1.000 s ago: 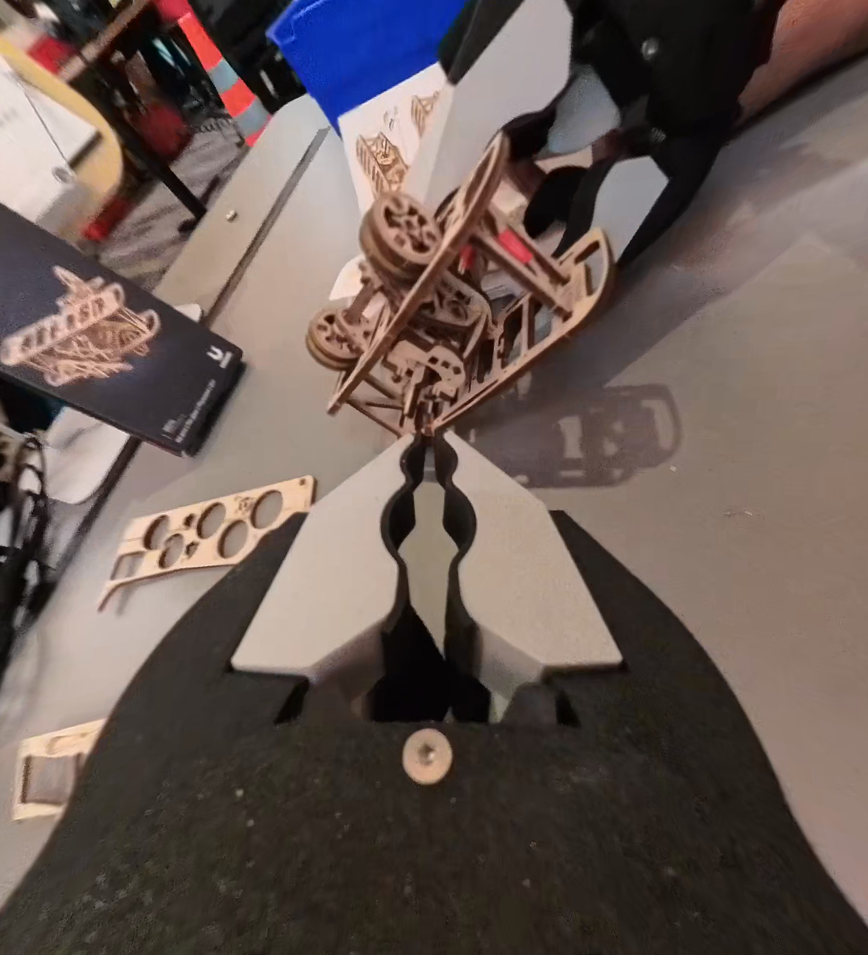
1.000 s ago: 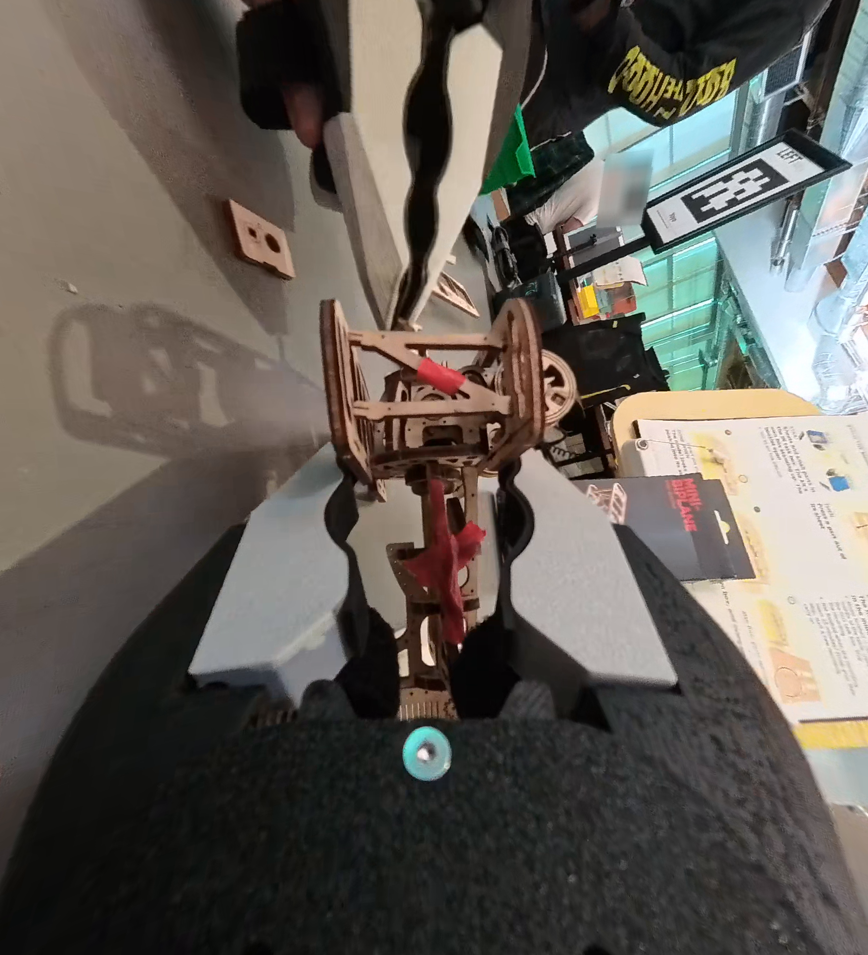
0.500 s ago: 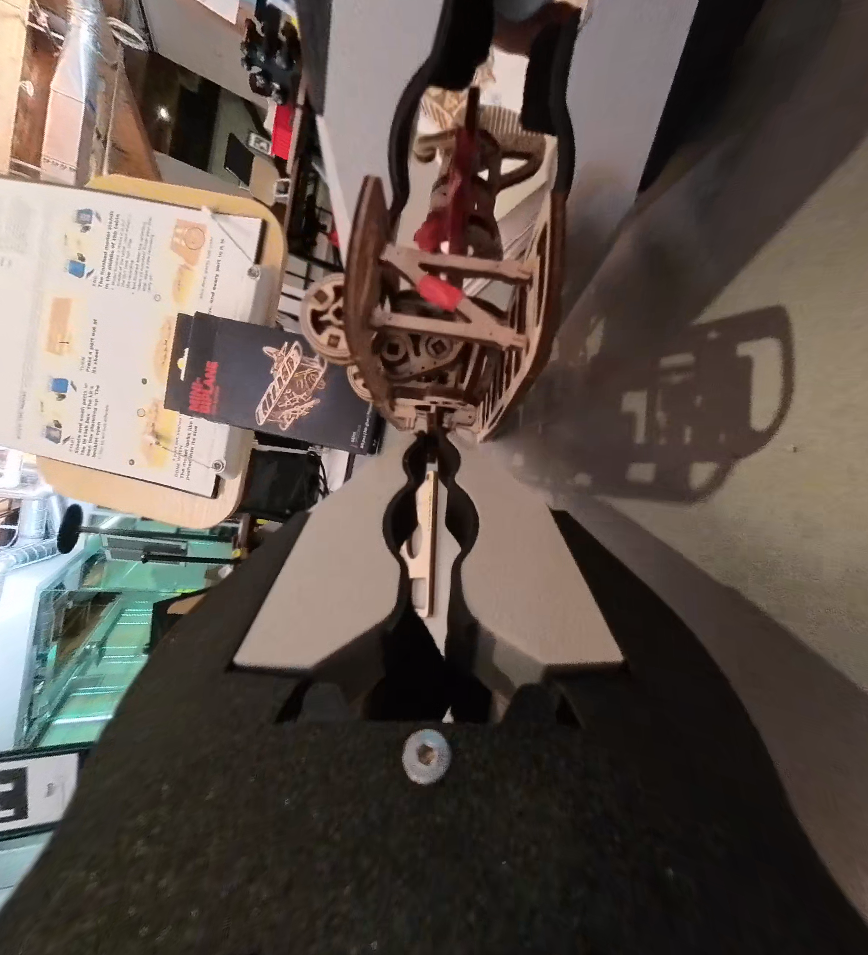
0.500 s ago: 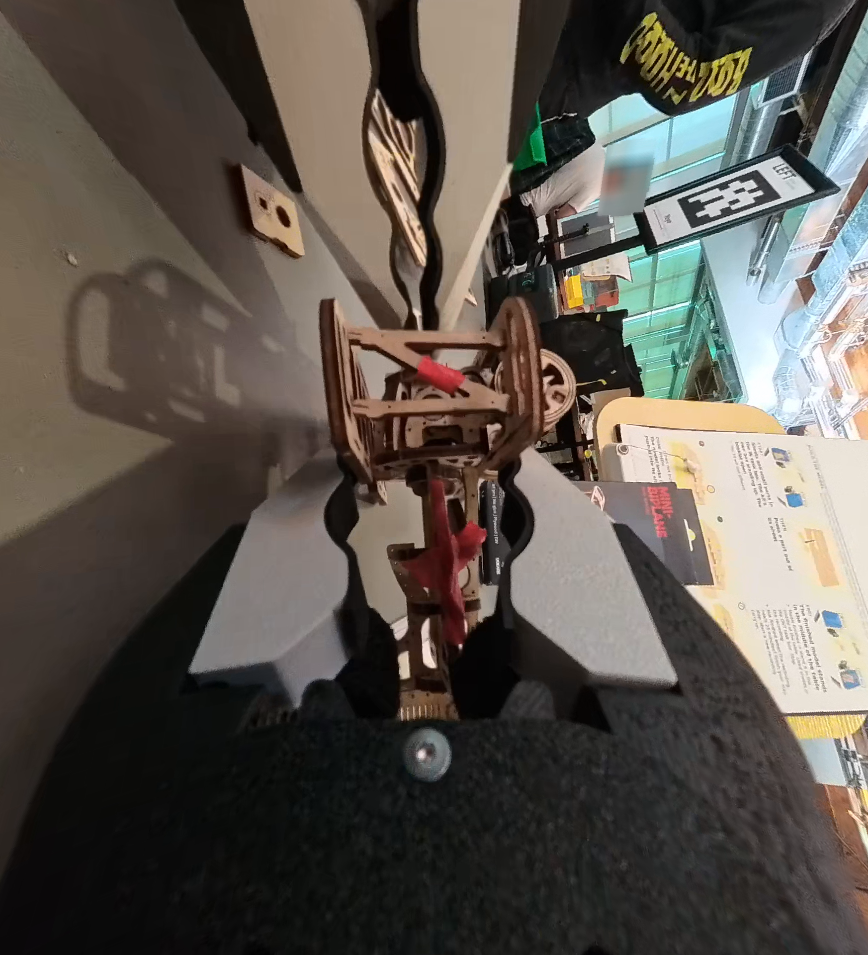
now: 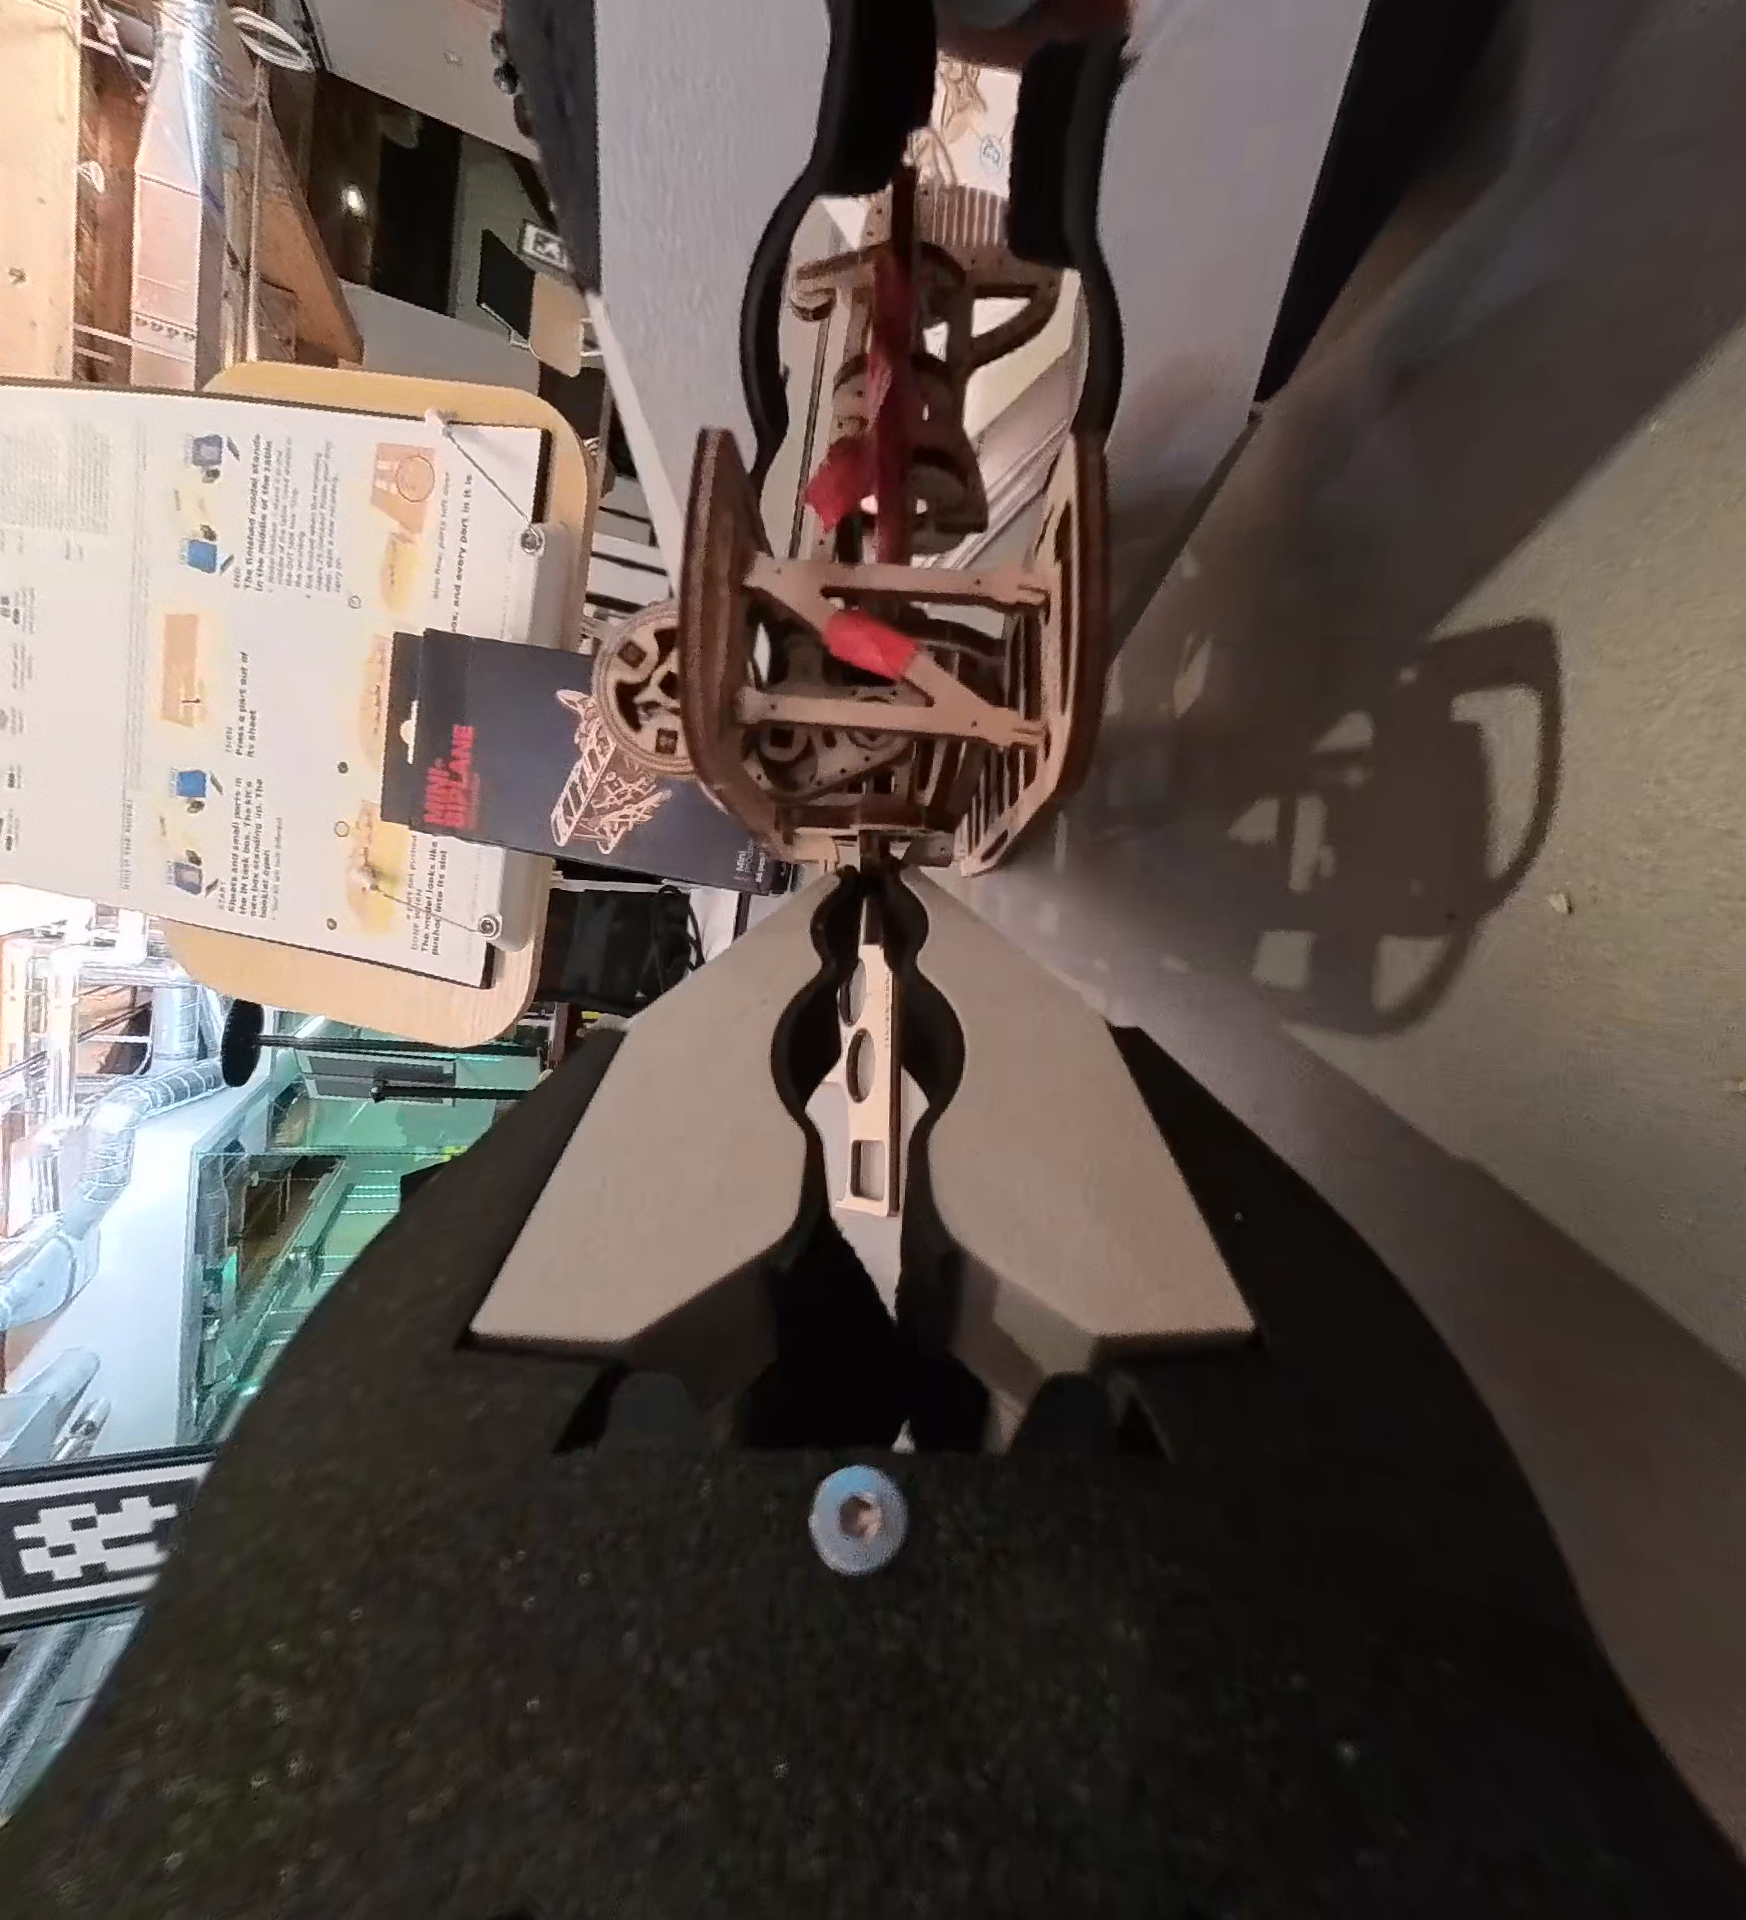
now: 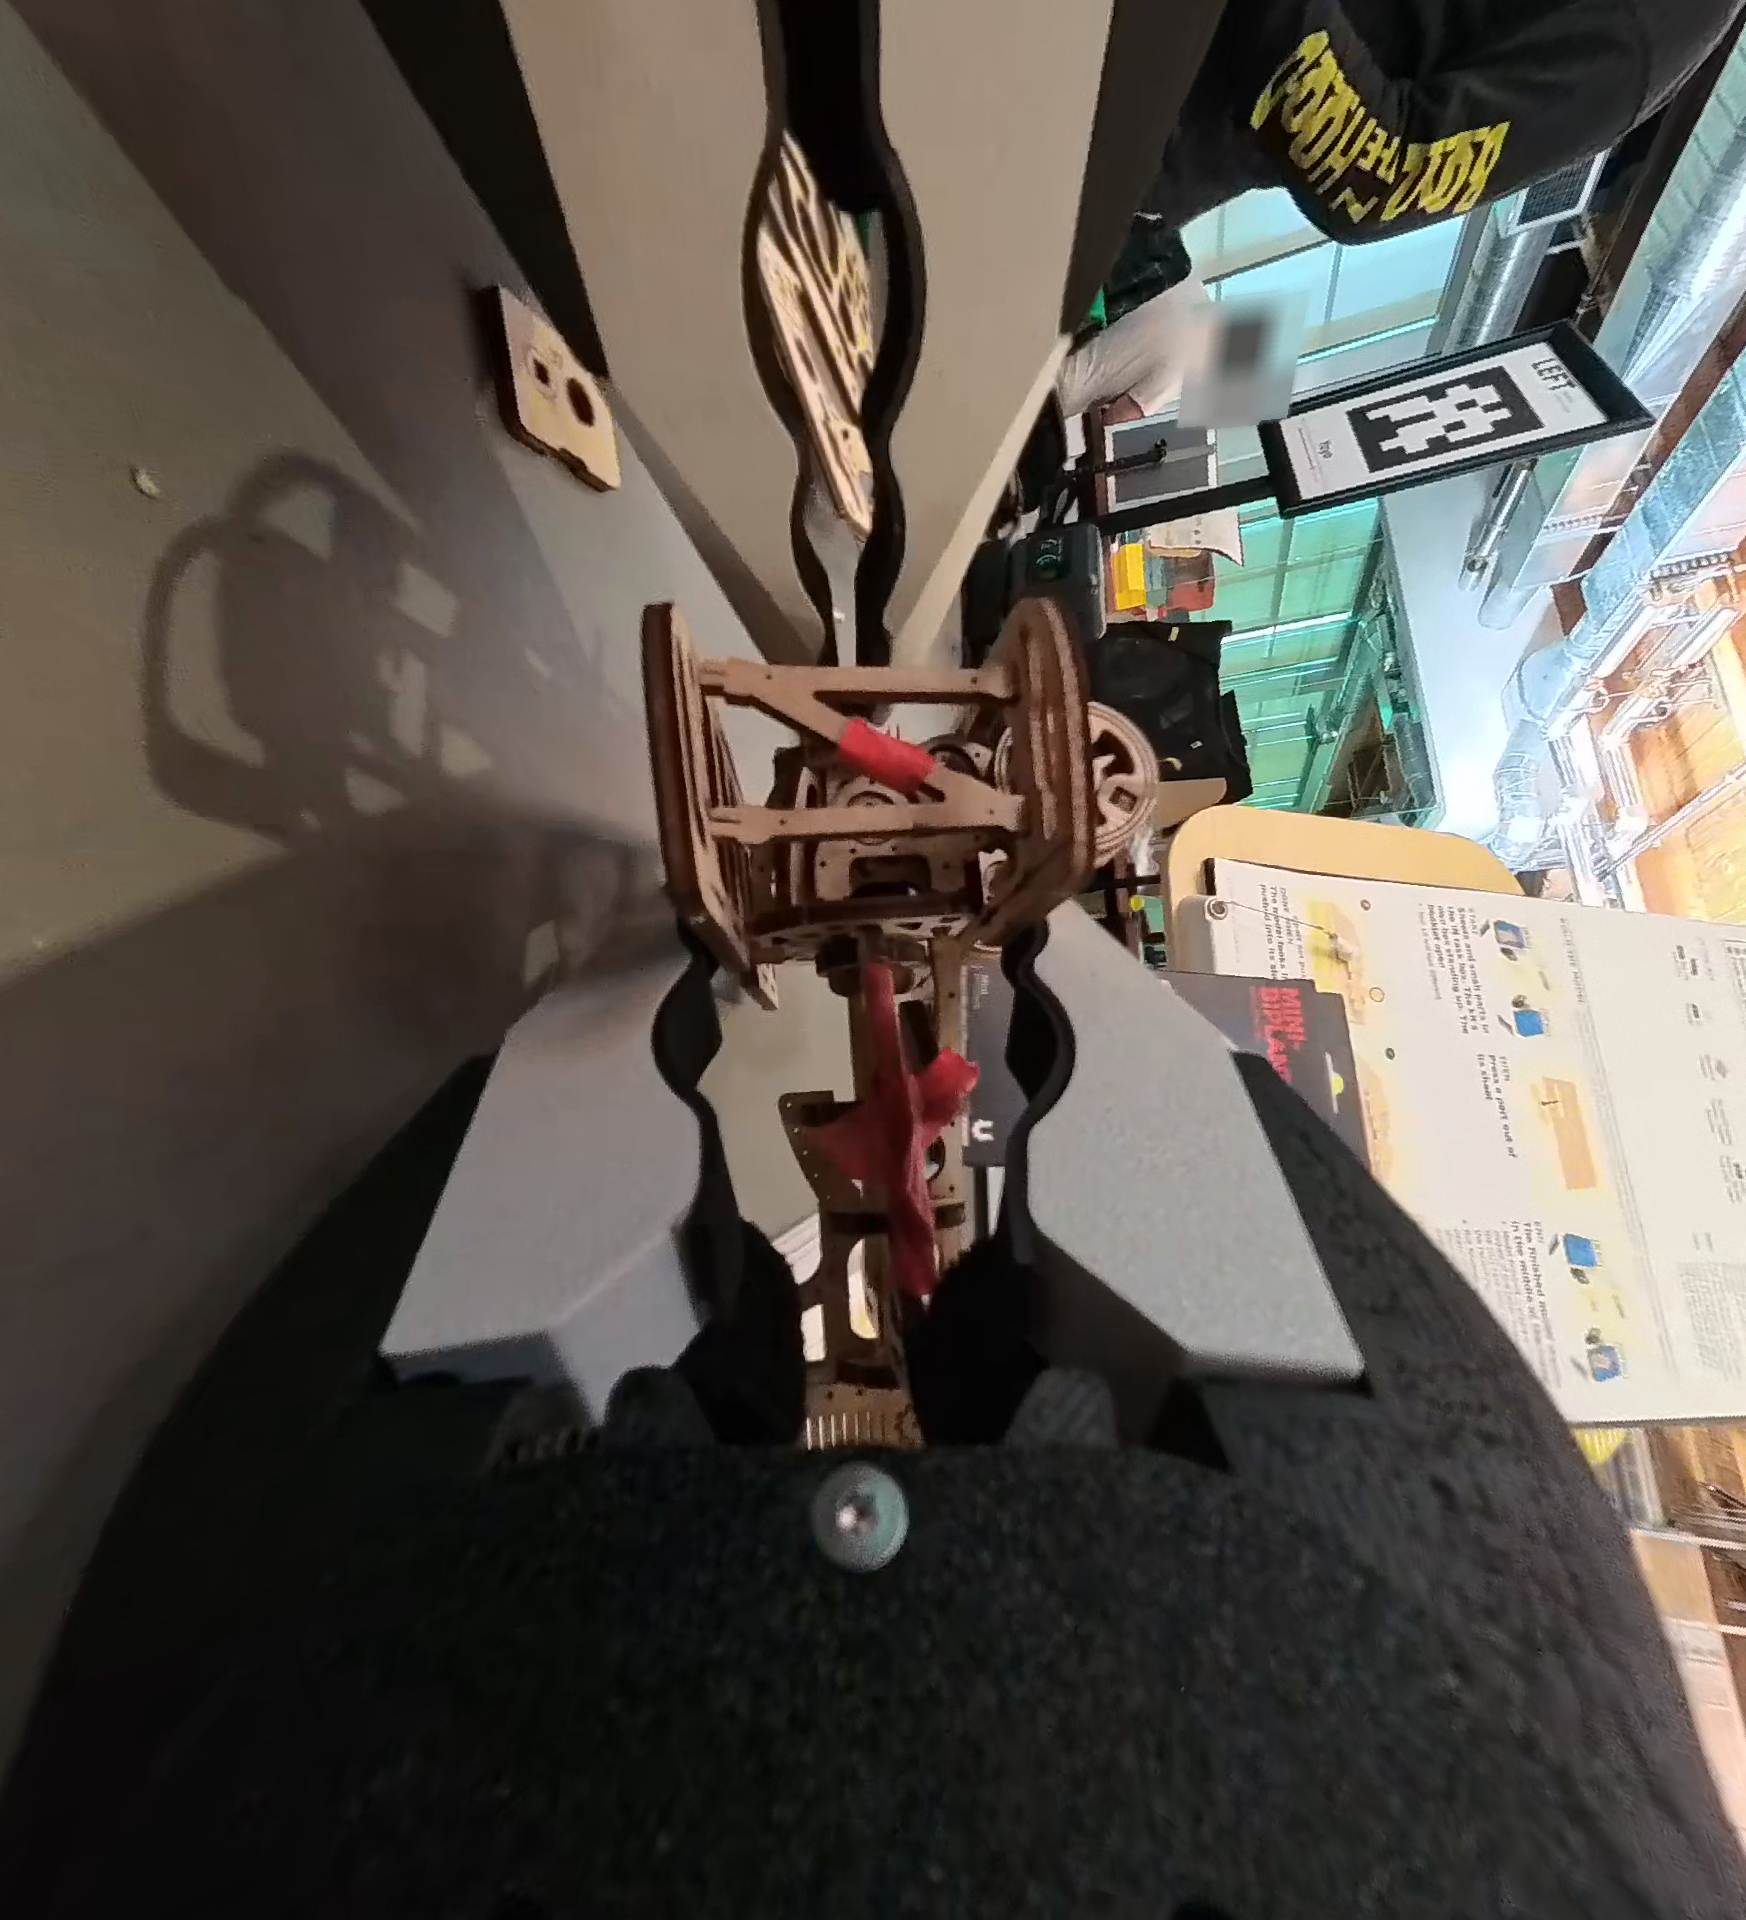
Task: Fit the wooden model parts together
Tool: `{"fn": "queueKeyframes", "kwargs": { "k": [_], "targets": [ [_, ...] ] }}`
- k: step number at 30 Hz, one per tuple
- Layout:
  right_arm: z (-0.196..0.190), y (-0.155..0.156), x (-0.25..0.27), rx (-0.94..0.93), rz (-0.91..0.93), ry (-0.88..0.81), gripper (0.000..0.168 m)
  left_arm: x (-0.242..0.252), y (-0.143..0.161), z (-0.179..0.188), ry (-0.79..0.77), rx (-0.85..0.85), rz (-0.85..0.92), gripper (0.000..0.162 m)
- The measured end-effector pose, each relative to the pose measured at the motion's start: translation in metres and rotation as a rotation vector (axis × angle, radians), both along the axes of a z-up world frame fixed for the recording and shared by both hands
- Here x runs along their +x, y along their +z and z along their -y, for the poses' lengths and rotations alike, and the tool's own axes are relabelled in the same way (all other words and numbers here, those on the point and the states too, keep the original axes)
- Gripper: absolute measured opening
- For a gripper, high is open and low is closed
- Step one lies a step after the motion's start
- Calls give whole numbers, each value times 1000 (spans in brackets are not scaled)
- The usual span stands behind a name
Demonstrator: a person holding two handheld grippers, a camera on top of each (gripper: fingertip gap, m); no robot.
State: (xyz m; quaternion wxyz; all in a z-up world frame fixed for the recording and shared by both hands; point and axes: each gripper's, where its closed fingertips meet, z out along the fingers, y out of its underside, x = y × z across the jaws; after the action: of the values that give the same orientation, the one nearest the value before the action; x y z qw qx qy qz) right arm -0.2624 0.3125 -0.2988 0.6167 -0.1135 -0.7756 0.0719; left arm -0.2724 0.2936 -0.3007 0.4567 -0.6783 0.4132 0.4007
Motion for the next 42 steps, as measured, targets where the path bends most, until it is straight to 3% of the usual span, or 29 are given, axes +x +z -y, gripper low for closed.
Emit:
{"fn": "queueKeyframes", "kwargs": {
  "k": [7,14,25,37,42],
  "targets": [
    [1,-1,0,56,-5,-3,53,0,-2,0,14,-15,-3,0],
    [6,3,2,79,-21,27,53,3,-1,4,-19,-73,213,0],
    [17,-4,4,117,8,74,53,12,-13,19,-136,-457,831,0],
    [38,-2,8,173,-27,155,53,23,-10,44,-269,-775,1186,0],
    [43,-8,9,212,-10,173,53,24,-18,50,-232,-854,1175,0]
  ]
}}
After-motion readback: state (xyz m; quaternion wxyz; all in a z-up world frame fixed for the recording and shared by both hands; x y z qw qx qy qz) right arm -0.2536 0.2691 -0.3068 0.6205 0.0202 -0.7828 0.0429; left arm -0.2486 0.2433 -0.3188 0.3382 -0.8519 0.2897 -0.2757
